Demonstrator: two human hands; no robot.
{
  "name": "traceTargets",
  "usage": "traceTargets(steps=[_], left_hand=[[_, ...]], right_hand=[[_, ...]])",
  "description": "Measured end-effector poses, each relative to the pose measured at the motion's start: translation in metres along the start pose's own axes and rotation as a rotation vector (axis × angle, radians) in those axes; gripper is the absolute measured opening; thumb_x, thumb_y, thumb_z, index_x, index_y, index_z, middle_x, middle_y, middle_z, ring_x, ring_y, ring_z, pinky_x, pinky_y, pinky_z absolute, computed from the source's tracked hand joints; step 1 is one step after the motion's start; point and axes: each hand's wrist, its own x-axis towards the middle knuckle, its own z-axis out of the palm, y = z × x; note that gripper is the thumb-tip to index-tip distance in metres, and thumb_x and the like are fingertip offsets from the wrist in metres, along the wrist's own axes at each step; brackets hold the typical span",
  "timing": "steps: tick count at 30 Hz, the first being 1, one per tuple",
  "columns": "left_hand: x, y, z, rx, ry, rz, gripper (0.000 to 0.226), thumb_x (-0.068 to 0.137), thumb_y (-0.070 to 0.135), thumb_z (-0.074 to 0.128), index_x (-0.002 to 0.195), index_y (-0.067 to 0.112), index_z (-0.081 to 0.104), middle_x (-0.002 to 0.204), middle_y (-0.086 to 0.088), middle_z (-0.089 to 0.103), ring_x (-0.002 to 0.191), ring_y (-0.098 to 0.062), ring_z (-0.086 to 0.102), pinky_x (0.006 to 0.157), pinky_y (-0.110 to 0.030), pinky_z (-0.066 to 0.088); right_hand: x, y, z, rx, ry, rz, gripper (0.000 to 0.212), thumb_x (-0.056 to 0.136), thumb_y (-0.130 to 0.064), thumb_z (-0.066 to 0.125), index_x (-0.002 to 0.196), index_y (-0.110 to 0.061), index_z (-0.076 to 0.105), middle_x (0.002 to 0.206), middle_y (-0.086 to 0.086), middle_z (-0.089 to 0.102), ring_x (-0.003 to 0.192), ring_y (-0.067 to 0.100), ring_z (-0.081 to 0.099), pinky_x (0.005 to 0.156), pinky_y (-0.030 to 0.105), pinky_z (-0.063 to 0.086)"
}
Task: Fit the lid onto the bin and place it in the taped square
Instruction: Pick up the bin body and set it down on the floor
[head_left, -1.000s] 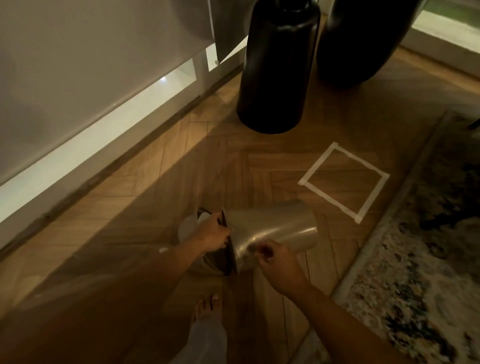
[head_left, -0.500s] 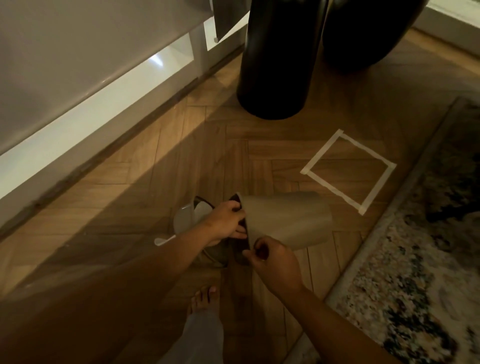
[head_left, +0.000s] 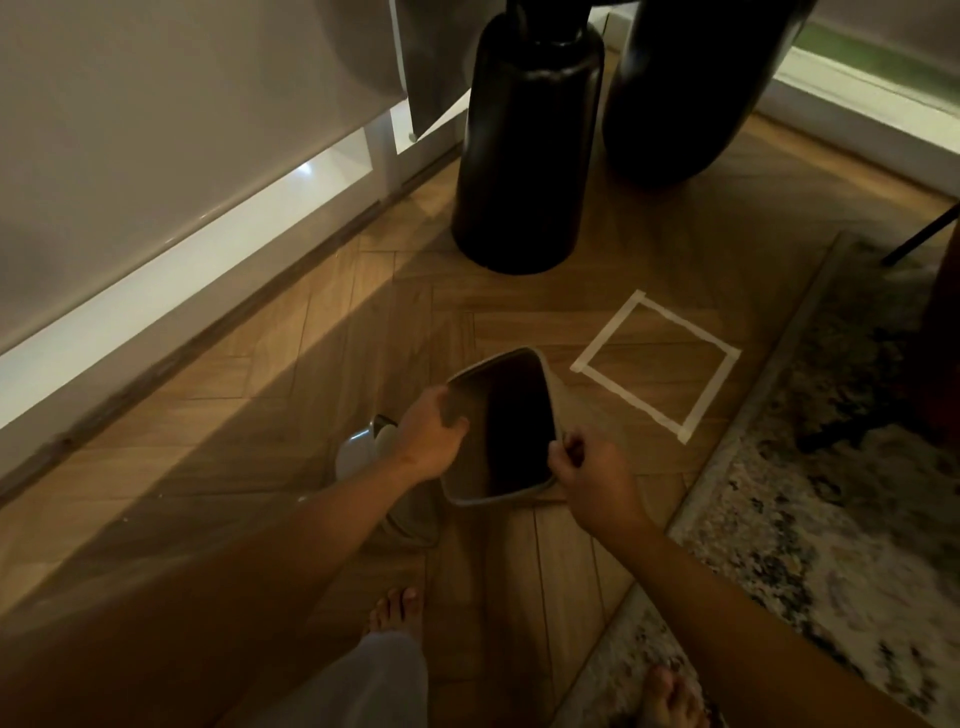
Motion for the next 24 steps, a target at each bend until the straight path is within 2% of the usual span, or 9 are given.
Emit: traceTargets(steps=[5,7,9,11,13,15,18,20,24], left_hand=[[-0.008,-0.015,-0.002,0.057,-0.026,-0.14,0.056,0.092,0.036,0.056,0.144,0.025,0.038,0.12,-0.009,0.064,0.096,-0.027,0.065,0.077,-0.037,0.056],[-0.007,-0.015,0.0,0.042,-0.01,-0.108,0.049,0.097,0.025,0.052,0.144,0.024,0.04,0.111,-0.004,0.062,0.088,-0.021,0.061,0.064,-0.028,0.048],[-0.004,-0.01,0.002,0.025,-0.034,-0.055,0.046,0.101,0.017,0.048,0.146,0.022,0.04,0.107,0.0,0.059,0.084,-0.015,0.061,0.059,-0.023,0.044],[0.001,-0.009,0.004,0.015,-0.038,-0.019,0.045,0.102,0.014,0.048,0.145,0.021,0.04,0.112,-0.002,0.061,0.085,-0.013,0.062,0.06,-0.024,0.048],[0.005,-0.007,0.007,-0.025,-0.023,-0.005,0.042,0.101,0.012,0.048,0.142,0.02,0.044,0.118,-0.007,0.063,0.09,-0.016,0.064,0.071,-0.036,0.058],[0.007,-0.006,0.01,-0.045,-0.032,0.004,0.037,0.101,0.012,0.047,0.137,0.02,0.048,0.113,-0.006,0.063,0.092,-0.019,0.064,0.081,-0.041,0.059],[0.007,-0.005,0.013,-0.084,-0.08,0.013,0.028,0.103,0.014,0.044,0.128,0.024,0.052,0.105,-0.001,0.062,0.093,-0.022,0.066,0.082,-0.043,0.06],[0.006,-0.008,0.015,-0.112,-0.104,0.002,0.03,0.104,0.017,0.042,0.131,0.025,0.052,0.11,-0.003,0.063,0.095,-0.023,0.068,0.083,-0.047,0.061],[0.007,-0.015,0.018,-0.154,-0.144,-0.001,0.035,0.104,0.018,0.041,0.137,0.028,0.049,0.119,-0.005,0.063,0.101,-0.026,0.068,0.084,-0.053,0.06]], right_hand=[[-0.003,0.0,-0.011,0.224,0.081,0.039,0.019,0.108,-0.025,0.059,0.091,-0.017,0.063,0.091,0.012,0.072,0.083,0.025,0.072,0.063,0.023,0.052],[-0.002,0.003,-0.013,0.246,0.104,0.033,0.02,0.108,-0.026,0.058,0.091,-0.018,0.062,0.092,0.016,0.074,0.085,0.03,0.073,0.061,0.021,0.053],[-0.002,0.007,-0.014,0.253,0.122,0.028,0.019,0.108,-0.026,0.058,0.091,-0.018,0.062,0.092,0.017,0.073,0.086,0.031,0.072,0.058,0.018,0.052],[-0.001,0.012,-0.016,0.237,0.142,0.026,0.019,0.108,-0.027,0.058,0.094,-0.016,0.063,0.092,0.017,0.072,0.085,0.031,0.071,0.058,0.018,0.051],[0.0,0.017,-0.019,0.2,0.169,0.027,0.017,0.108,-0.027,0.059,0.097,-0.015,0.063,0.09,0.013,0.07,0.078,0.024,0.067,0.057,0.015,0.049],[0.002,0.022,-0.022,0.177,0.179,0.043,0.013,0.108,-0.026,0.059,0.099,-0.017,0.061,0.087,0.005,0.067,0.073,0.014,0.062,0.054,0.008,0.046],[0.005,0.03,-0.024,0.166,0.158,0.053,0.004,0.108,-0.023,0.059,0.11,-0.02,0.059,0.092,-0.009,0.066,0.079,0.002,0.062,0.056,0.0,0.044],[0.006,0.036,-0.024,0.15,0.14,0.055,0.014,0.108,-0.019,0.06,0.122,-0.019,0.058,0.1,-0.011,0.066,0.085,-0.006,0.06,0.059,-0.003,0.044],[0.005,0.049,-0.02,0.106,0.111,0.049,0.036,0.106,-0.019,0.062,0.141,-0.014,0.057,0.12,-0.006,0.067,0.102,0.003,0.068,0.064,0.006,0.052]])
